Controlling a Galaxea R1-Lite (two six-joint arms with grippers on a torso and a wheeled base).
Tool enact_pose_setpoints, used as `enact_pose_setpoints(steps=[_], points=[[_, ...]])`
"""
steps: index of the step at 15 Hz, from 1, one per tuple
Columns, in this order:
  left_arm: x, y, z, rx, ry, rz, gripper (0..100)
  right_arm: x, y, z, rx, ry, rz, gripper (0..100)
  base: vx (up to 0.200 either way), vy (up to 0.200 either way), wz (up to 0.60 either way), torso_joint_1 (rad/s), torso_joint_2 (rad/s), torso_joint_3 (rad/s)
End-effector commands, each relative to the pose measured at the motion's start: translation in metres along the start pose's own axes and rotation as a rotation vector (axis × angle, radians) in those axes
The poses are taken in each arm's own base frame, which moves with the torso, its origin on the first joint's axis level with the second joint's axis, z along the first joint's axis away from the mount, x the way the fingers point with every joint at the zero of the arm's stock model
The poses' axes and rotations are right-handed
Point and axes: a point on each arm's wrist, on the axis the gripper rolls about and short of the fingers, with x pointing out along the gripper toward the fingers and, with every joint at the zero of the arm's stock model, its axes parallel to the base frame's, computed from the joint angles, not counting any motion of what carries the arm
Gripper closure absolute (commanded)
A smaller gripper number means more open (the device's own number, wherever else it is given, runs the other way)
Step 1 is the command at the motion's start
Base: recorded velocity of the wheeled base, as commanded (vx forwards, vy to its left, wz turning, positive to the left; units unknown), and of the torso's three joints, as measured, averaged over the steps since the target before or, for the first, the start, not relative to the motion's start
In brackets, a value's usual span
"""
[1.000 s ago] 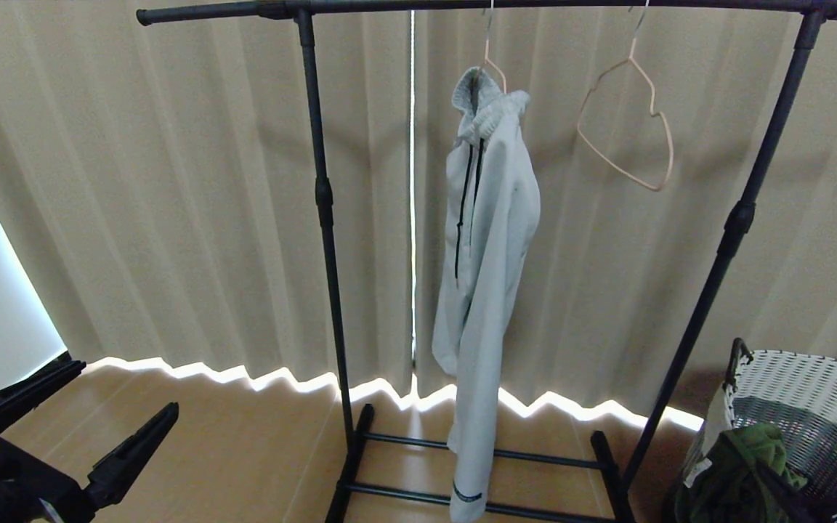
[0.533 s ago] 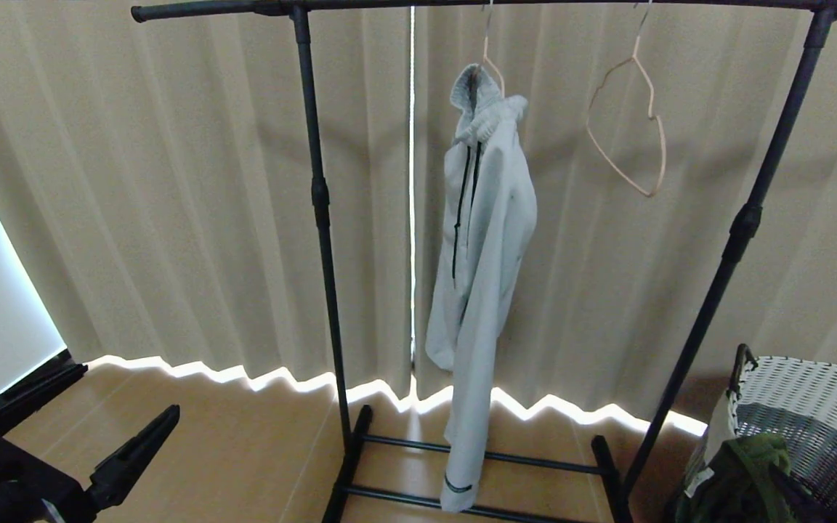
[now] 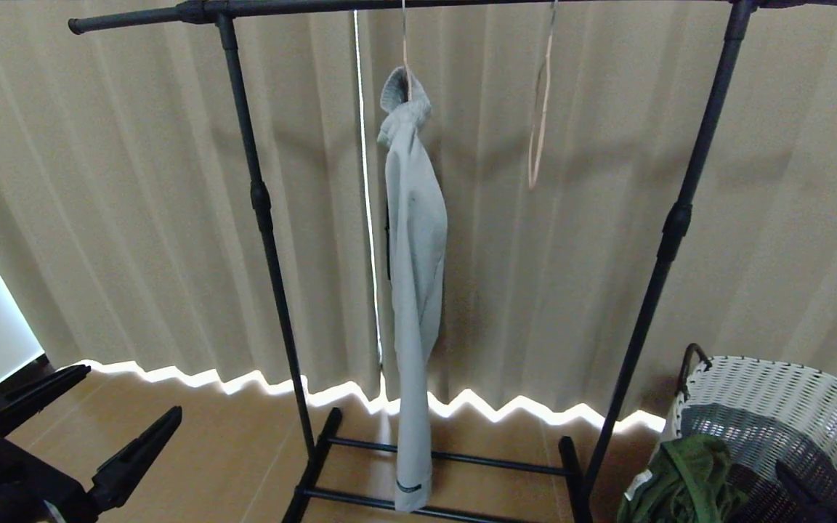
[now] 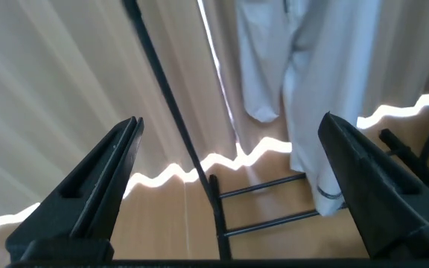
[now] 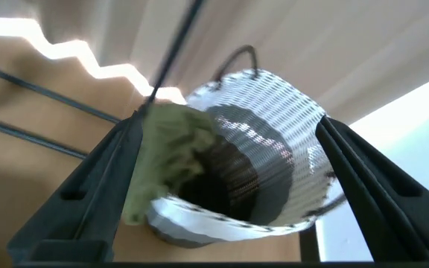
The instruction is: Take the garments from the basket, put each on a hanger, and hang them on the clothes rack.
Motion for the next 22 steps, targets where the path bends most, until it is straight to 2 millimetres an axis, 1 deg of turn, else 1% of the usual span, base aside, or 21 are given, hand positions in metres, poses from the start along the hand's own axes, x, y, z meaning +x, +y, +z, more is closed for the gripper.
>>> enact_pose_setpoints(steps=[1, 8, 14, 15, 19, 22], points=[[0.0, 0.0, 0.0, 0.0, 0.001, 0.0, 0, 0.0, 0.0, 0.0, -0.001, 0.001, 0.001, 0, 0.0, 0.0, 0.0, 0.0, 0.0, 0.0], [0.0, 0.0, 0.0, -0.005, 0.003, -0.001, 0, 0.002, 0.004, -0.008, -0.036, 0.104, 0.043, 0, 0.0, 0.0, 0.0, 0.0, 0.0, 0.0], [0.001, 0.0, -0.001, -0.006, 0.009, -0.002, 0, 0.008, 0.006, -0.009, -0.058, 0.147, 0.059, 0, 0.2, 0.0, 0.0, 0.003, 0.0, 0.004], [0.001, 0.0, -0.001, -0.004, 0.008, -0.004, 0, 0.01, 0.007, -0.01, -0.061, 0.16, 0.063, 0, 0.0, 0.0, 0.0, 0.0, 0.0, 0.0], [0.001, -0.001, -0.001, -0.004, 0.007, -0.008, 0, 0.023, 0.009, -0.006, -0.073, 0.209, 0.083, 0, 0.0, 0.0, 0.0, 0.0, 0.0, 0.0], [0.001, -0.001, -0.001, -0.004, 0.007, -0.008, 0, 0.047, 0.008, 0.002, -0.077, 0.285, 0.089, 0, 0.0, 0.0, 0.0, 0.0, 0.0, 0.0]])
